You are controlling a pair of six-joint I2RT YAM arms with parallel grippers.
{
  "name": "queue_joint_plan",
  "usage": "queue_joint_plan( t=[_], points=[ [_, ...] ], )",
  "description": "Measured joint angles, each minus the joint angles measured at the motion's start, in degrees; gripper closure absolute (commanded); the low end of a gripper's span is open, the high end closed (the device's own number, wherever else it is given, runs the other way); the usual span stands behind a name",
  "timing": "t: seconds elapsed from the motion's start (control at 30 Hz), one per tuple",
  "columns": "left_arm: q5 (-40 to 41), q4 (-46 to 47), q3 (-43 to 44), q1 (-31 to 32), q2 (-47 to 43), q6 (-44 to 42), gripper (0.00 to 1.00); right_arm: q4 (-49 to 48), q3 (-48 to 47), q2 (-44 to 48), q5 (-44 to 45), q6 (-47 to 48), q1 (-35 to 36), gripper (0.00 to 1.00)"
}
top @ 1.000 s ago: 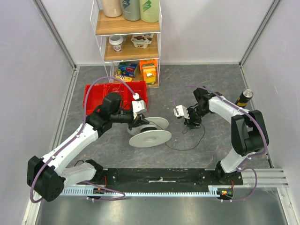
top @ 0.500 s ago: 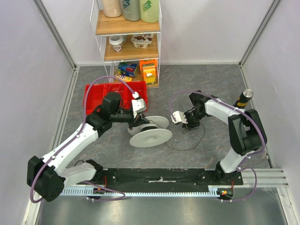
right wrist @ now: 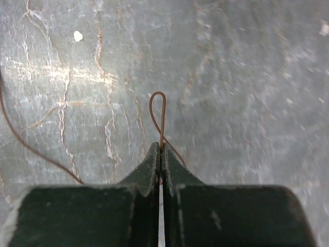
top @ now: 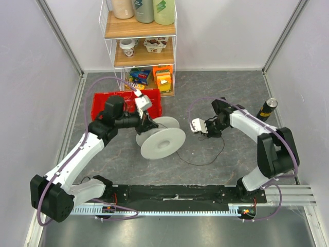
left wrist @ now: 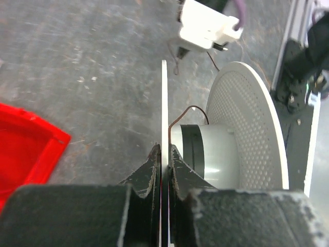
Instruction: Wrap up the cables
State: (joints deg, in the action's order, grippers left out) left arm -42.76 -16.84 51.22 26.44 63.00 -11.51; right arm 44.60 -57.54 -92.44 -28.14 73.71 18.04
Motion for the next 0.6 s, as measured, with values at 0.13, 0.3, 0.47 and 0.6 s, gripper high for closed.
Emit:
queue_joint_plan(
  t=[0.13, 0.3, 0.47, 0.6],
  points=[
    [0.28, -0.20, 5.20, -4.61, -0.17, 6.36, 0.98, 0.46, -0.04, 6.43, -0.92, -4.26, -2.36, 1.00],
    [1.77, -0.94, 10.43, -6.47, -1.99, 13.55, 0.99, 1.73, -0.74, 14.43, -3.54, -11.21, -3.32, 1.00],
    [9.97, -3.41, 17.75, -8.20, -2.23, 25.09, 0.98, 4.74, -2.36, 22.16, -6.21, -15.21, -3.15, 1.00],
    [23.04, -4.98, 21.92, -8.39, -3.06, 33.83, 0.98, 8.20, -3.48, 27.21, -7.93, -16.55, -1.97, 1.00]
  ],
)
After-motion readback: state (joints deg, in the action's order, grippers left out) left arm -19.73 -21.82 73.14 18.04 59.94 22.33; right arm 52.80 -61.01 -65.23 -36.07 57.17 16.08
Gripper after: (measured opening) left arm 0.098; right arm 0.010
